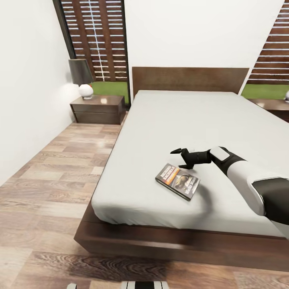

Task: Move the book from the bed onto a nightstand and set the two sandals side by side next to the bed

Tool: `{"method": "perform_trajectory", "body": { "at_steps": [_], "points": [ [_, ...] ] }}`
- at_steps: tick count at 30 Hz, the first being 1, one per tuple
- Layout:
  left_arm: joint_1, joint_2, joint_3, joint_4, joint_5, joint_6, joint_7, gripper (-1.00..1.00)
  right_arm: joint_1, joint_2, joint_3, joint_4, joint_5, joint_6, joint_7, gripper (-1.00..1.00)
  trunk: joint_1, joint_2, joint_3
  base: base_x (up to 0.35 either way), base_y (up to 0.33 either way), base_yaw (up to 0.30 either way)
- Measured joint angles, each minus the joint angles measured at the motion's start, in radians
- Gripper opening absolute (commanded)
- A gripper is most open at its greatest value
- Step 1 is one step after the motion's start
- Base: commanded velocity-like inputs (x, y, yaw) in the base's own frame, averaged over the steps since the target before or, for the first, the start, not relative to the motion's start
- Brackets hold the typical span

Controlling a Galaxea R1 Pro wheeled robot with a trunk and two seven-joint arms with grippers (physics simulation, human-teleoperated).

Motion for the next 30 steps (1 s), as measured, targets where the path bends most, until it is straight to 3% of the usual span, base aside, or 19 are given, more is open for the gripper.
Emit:
{"method": "perform_trajectory", "body": {
  "at_steps": [30],
  "points": [
    [0.000,0.005,0.000,0.000,0.000,0.002,-0.001,1.00,0.000,0.008,0.002,-0.002,0.000,0.002,0.006,1.00,0.000,0.000,0.000,0.016,0.012,0.000]
  ]
}}
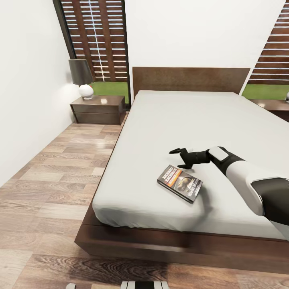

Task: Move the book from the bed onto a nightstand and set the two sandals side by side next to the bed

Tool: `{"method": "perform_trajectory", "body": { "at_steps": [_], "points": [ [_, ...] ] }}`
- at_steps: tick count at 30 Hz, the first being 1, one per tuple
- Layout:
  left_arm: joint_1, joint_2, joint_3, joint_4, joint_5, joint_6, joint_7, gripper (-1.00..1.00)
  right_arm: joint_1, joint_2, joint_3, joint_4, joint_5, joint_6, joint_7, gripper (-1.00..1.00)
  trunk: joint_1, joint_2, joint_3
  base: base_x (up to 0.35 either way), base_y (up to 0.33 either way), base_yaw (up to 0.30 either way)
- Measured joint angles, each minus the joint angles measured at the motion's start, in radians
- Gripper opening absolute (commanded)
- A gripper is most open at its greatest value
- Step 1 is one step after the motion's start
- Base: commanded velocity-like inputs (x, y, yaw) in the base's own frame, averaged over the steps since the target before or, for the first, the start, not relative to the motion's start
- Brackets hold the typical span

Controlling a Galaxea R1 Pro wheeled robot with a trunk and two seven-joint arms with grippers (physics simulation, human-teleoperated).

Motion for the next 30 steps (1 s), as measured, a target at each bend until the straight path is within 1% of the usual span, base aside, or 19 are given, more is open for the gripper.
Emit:
{"method": "perform_trajectory", "body": {
  "at_steps": [6,12,22,30],
  "points": [
    [0.000,0.000,0.000,0.000,0.000,0.000,0.000,1.00,0.000,0.013,0.000,0.000,0.000,0.000,0.002,1.00,0.000,0.000,0.000,0.000,0.000,0.000],
    [0.000,0.000,0.000,0.000,0.000,0.001,0.000,1.00,0.000,0.020,0.000,0.000,0.000,0.000,0.002,1.00,0.000,0.000,0.000,0.000,0.000,0.000],
    [0.000,0.000,0.000,0.001,0.000,0.002,0.000,1.00,0.000,0.022,0.001,0.000,0.000,0.000,0.002,1.00,0.000,0.000,0.000,-0.010,0.005,0.000],
    [0.000,0.000,0.000,0.000,0.000,0.002,-0.001,1.00,0.000,0.024,0.001,0.000,0.001,0.000,0.001,1.00,0.000,0.000,0.000,-0.111,0.088,0.000]
  ]
}}
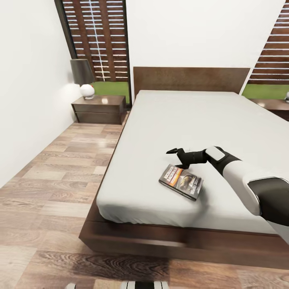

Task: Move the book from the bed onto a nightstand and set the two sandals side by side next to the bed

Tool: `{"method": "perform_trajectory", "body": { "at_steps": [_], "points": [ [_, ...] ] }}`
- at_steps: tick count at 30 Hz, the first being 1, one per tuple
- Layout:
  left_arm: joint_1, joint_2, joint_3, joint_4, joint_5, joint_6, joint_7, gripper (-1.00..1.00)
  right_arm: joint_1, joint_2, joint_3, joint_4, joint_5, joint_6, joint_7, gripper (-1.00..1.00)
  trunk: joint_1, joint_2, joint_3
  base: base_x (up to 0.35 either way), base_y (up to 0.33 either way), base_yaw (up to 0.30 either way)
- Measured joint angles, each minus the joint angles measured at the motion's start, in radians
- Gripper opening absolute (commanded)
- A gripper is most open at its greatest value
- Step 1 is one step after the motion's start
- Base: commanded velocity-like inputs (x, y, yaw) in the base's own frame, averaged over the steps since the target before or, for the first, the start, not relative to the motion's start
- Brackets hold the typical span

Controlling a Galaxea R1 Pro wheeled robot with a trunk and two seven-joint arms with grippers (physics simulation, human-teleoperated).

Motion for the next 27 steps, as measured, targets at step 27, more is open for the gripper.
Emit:
{"method": "perform_trajectory", "body": {
  "at_steps": [27],
  "points": [
    [0.000,0.000,0.000,0.000,0.000,0.003,0.001,1.00,0.000,0.012,-0.008,0.000,0.000,-0.001,-0.005,1.00,0.000,0.000,0.000,-0.065,0.056,0.000]
  ]
}}
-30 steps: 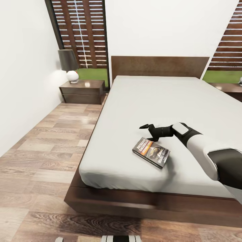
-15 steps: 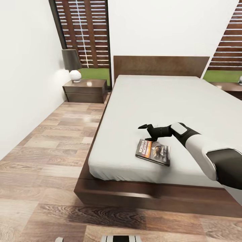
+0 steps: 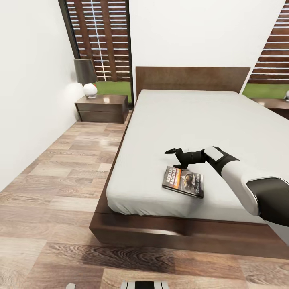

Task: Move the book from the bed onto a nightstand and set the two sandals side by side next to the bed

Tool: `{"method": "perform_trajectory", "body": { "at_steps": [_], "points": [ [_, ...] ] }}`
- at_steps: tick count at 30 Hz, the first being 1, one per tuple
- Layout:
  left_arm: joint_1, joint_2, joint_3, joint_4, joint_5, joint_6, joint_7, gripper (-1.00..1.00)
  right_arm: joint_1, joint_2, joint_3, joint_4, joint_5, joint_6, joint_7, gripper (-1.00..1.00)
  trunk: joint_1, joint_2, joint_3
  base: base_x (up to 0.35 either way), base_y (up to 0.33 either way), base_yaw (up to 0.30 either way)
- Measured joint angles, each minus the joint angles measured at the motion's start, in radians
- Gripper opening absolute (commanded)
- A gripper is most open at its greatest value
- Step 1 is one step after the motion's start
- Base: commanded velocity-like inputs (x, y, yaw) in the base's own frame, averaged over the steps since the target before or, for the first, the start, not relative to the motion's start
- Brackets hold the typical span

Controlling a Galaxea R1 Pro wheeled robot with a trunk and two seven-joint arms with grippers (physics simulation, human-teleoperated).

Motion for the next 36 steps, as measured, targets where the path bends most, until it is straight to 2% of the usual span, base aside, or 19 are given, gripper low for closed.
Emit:
{"method": "perform_trajectory", "body": {
  "at_steps": [9,22,36],
  "points": [
    [0.000,0.000,0.000,0.000,0.000,0.000,0.000,1.00,0.000,0.000,-0.001,0.000,0.000,0.000,0.000,1.00,0.000,0.000,0.000,-0.020,0.013,0.000],
    [0.000,0.000,0.000,0.000,0.000,-0.001,0.000,1.00,0.000,0.000,0.002,0.000,-0.001,0.000,0.000,1.00,0.000,0.000,0.000,-0.124,0.095,0.000],
    [0.000,0.000,0.000,0.000,0.000,-0.001,0.000,1.00,0.000,0.000,0.001,0.000,-0.001,0.000,0.000,1.00,0.000,0.000,0.000,-0.018,0.014,0.000]
  ]
}}
